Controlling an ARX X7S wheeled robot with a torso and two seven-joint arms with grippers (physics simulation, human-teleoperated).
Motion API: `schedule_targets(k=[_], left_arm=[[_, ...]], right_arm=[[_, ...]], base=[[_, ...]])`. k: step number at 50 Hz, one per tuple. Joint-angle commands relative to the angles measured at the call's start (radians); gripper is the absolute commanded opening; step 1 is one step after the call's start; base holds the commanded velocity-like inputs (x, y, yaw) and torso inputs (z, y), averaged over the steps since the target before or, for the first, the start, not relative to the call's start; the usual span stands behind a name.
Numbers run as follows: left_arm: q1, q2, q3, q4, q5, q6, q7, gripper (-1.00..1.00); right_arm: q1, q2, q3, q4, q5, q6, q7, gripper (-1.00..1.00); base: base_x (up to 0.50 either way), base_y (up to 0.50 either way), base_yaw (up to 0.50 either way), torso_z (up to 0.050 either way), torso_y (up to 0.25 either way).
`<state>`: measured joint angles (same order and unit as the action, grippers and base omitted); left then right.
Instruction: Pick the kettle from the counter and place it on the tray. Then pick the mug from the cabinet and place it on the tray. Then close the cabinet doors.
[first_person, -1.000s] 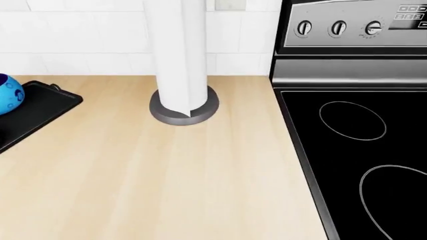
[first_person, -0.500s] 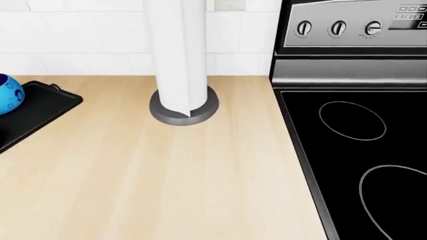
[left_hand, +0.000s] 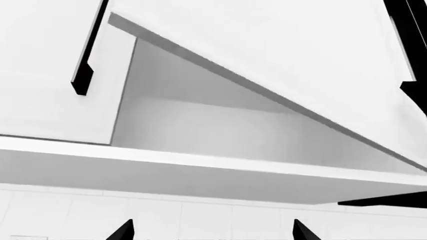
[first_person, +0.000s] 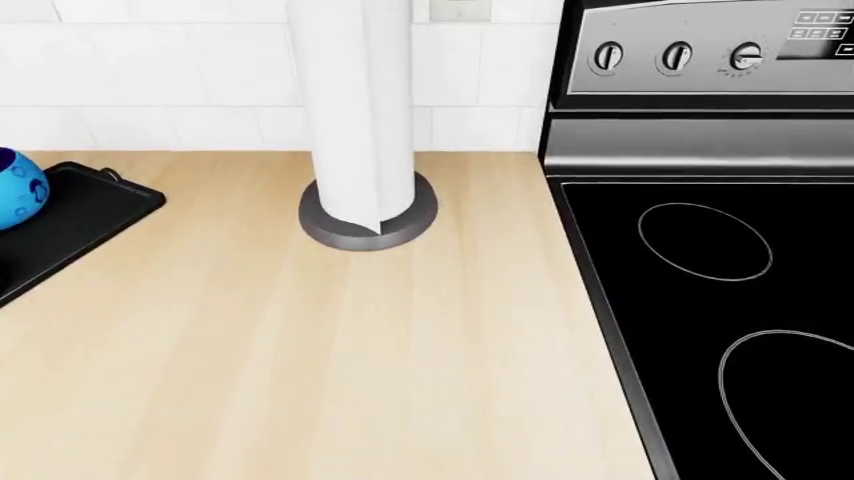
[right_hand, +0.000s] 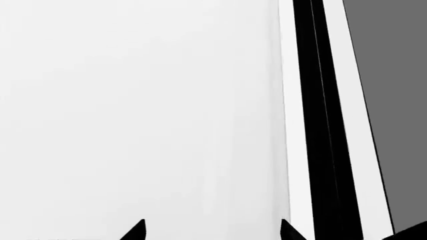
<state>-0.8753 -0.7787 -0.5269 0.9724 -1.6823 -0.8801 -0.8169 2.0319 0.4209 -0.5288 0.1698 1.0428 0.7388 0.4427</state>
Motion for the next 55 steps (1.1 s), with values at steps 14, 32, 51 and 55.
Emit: schedule_targets(k=[14, 32, 51, 55], left_arm=[[0.053, 0.023, -0.032, 0.002, 0.035, -0.006, 0.043, 1.00], [0.088, 0.037, -0.053, 0.000, 0.057, -0.006, 0.070, 1.00], [0.126, 0.053, -0.076, 0.000, 0.086, -0.007, 0.103, 1.00], [0.135, 0.057, -0.083, -0.001, 0.094, -0.007, 0.112, 1.00]], right_arm=[[-0.147, -0.090, -0.315, 0.170, -0.020, 0.051, -0.103, 1.00], [-0.138, -0.141, -0.540, 0.225, -0.217, 0.097, -0.098, 1.00], [-0.130, -0.216, -0.709, 0.371, -0.371, 0.137, -0.074, 1.00], [-0.128, -0.236, -0.759, 0.407, -0.414, 0.143, -0.071, 1.00]], base=[[0.01, 0.00, 0.01, 0.000, 0.000], [0.01, 0.00, 0.01, 0.000, 0.000], [0.01, 0.00, 0.01, 0.000, 0.000], [0.01, 0.00, 0.00, 0.000, 0.000]])
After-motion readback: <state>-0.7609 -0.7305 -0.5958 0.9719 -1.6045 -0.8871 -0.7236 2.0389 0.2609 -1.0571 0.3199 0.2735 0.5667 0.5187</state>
